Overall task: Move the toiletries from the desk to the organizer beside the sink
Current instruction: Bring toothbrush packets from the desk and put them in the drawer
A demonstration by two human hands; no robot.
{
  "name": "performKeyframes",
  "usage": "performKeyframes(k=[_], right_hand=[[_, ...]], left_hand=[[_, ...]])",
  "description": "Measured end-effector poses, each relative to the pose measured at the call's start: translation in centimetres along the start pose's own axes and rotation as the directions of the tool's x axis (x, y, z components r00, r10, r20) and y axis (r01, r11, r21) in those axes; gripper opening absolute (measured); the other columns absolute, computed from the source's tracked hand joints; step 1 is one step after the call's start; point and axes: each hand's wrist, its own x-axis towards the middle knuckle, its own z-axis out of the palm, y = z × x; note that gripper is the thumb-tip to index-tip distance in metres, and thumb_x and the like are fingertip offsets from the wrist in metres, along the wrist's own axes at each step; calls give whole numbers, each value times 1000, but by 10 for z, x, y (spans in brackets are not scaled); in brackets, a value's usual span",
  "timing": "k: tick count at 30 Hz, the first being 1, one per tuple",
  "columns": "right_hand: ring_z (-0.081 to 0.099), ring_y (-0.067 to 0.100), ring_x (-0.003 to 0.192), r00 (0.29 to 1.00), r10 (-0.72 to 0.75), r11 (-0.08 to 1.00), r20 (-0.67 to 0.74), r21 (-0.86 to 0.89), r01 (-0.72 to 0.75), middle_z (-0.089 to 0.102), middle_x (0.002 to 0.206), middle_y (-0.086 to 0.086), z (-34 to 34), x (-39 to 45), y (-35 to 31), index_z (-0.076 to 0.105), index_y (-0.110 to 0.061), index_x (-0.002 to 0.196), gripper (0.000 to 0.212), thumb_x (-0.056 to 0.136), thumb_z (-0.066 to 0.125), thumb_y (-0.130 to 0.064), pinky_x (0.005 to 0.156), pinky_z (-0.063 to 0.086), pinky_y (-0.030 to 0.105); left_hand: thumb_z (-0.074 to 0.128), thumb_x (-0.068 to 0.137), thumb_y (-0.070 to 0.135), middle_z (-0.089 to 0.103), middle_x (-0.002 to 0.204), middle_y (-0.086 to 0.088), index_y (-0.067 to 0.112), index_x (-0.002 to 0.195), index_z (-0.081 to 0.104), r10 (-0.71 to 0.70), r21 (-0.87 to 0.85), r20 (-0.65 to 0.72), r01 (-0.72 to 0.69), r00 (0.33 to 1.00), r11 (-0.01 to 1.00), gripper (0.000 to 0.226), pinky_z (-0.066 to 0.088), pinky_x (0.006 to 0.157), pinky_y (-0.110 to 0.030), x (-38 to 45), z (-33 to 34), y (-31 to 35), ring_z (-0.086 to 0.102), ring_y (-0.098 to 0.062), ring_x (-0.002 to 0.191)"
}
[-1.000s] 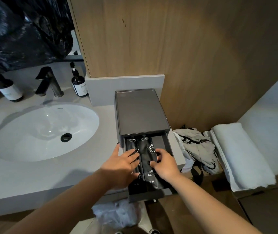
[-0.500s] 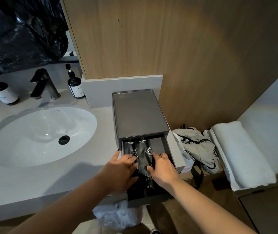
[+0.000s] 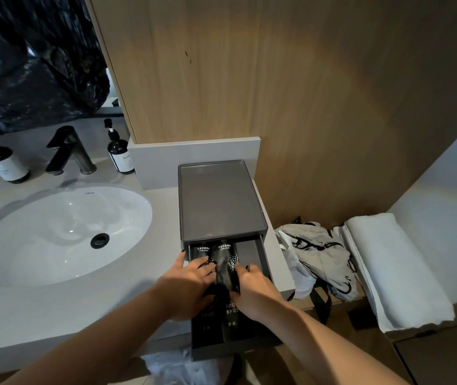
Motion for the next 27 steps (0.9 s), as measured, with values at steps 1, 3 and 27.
performKeyframes(k=[1,3,27], right_hand=[[56,31,112,1000,-11,1000,7,0,11,44,127,11,-1,0,1,39,-14,134,49,90,58,-23,92,49,37],[57,30,109,999,-43,999,5,-8,43,47,123,11,-5,1,4,45,-13,127,41,89,58,-23,89,50,36],[26,11,139,719,-695,719,-2,-10,695,28,149,-6,-75,5,-62,32,-18,146,61,94,48,-45,113,28,30]], left_hand=[[31,77,55,65,125,3,24,120,66,-1,-2,-4,1,1000,1000,63,45,93,-58,-1,-1,1,59,-21,121],[35,78,53,70,117,5,26,112,70,-31,-20,-17,31,999,999,56,53,87,-46,-3,-2,4,64,-17,113],[32,97,50,18,159,7,25,153,15,-775,-654,-200,507,599,561,63,16,113,-22,-124,-28,31,19,-9,145]])
